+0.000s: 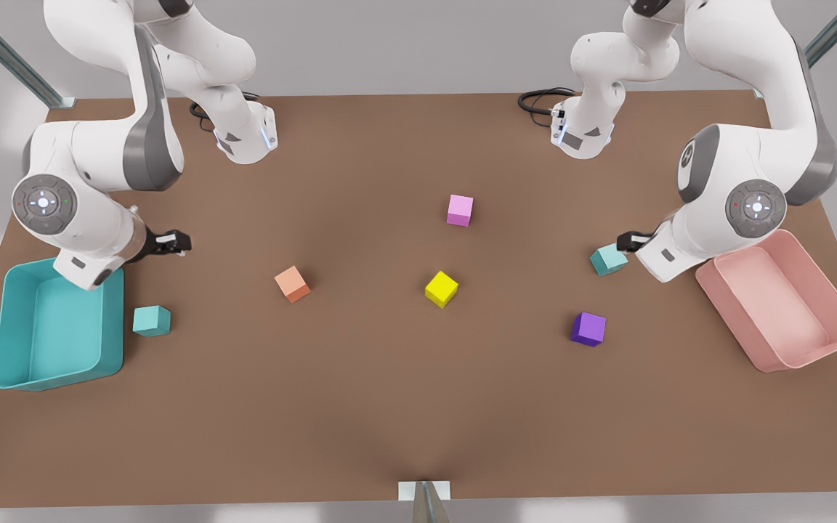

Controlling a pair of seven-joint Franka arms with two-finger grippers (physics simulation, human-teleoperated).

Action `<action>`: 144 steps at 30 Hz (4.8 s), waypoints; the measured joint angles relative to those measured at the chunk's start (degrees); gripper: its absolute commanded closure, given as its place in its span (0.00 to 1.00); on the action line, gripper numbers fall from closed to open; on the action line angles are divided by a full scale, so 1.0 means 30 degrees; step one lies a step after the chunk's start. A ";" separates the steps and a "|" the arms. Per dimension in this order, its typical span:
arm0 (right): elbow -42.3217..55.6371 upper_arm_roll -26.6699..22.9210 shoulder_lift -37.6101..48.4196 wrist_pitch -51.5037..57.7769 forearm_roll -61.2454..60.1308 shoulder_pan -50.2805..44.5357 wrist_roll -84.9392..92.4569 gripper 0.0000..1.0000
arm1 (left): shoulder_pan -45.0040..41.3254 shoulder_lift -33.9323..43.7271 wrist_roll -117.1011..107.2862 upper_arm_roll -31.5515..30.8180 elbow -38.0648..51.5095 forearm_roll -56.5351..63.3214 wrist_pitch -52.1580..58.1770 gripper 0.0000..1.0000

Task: Stack the two blue cubes on top of each other

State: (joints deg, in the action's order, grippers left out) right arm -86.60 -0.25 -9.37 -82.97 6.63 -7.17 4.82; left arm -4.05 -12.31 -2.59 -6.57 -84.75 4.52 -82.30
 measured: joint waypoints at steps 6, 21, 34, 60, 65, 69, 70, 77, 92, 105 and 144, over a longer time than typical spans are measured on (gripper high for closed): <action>0.0056 -0.0013 -0.0068 -0.0279 0.0021 -0.0017 0.0226 0.00 | 0.0000 -0.0019 -0.0079 0.0000 0.0000 0.0005 -0.0236 0.00; -0.1101 0.0027 -0.6621 -0.7348 0.0544 0.3857 0.1564 0.00 | 0.0033 -0.0275 -0.0193 0.0005 0.0000 0.0006 -0.0106 0.00; -0.6510 0.0056 -0.5739 -1.3886 -0.1323 0.6376 0.2789 0.00 | 0.0000 -0.0416 -0.0238 -0.0001 -0.0045 0.0006 0.0037 0.00; -0.7008 0.0026 -0.7370 -1.5234 -0.1485 0.7653 0.3794 0.00 | -0.0085 -0.0576 -0.0309 -0.0074 -0.0058 -0.0050 0.0534 0.00; -0.7009 0.0027 -0.7733 -1.5258 -0.1482 0.7639 0.3867 0.00 | -0.0088 -0.0603 -0.0317 -0.0063 -0.0058 -0.0051 0.0614 0.00; -0.7009 0.0027 -0.8160 -1.5267 -0.1477 0.7616 0.3912 0.01 | -0.0108 -0.0674 -0.0321 -0.0074 -0.0058 -0.0052 0.0643 0.00; -0.6994 0.0027 -0.8275 -1.5269 -0.1476 0.7625 0.3921 0.01 | -0.0111 -0.0684 -0.0322 -0.0081 -0.0058 -0.0052 0.0648 0.00; -0.6664 0.0030 -0.8734 -1.5437 -0.1475 0.7635 0.3970 0.09 | -0.0173 -0.0677 -0.0328 -0.0080 -0.0058 -0.0052 0.0682 0.00; -0.5148 0.4010 -0.8218 -1.5561 -0.2701 0.6598 0.4289 0.43 | -0.0194 -0.0693 -0.0335 -0.0088 -0.0039 -0.0040 0.0702 0.00; 0.8802 0.3551 -1.7336 -1.6420 -0.3206 -0.6811 -0.3072 0.43 | -0.0230 -0.0693 -0.0349 -0.0089 -0.0057 -0.0030 0.0704 0.00; 0.4327 0.2554 -0.2700 0.0692 0.0921 0.1201 -0.5232 0.00 | 0.1458 0.0514 -0.2741 0.3569 -1.7088 -0.4639 -1.6694 0.00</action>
State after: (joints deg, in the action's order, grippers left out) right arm -73.62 7.41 -17.47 -80.89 9.39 -3.57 -10.88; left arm 0.33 -10.77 -10.81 4.13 -136.02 -9.40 -132.38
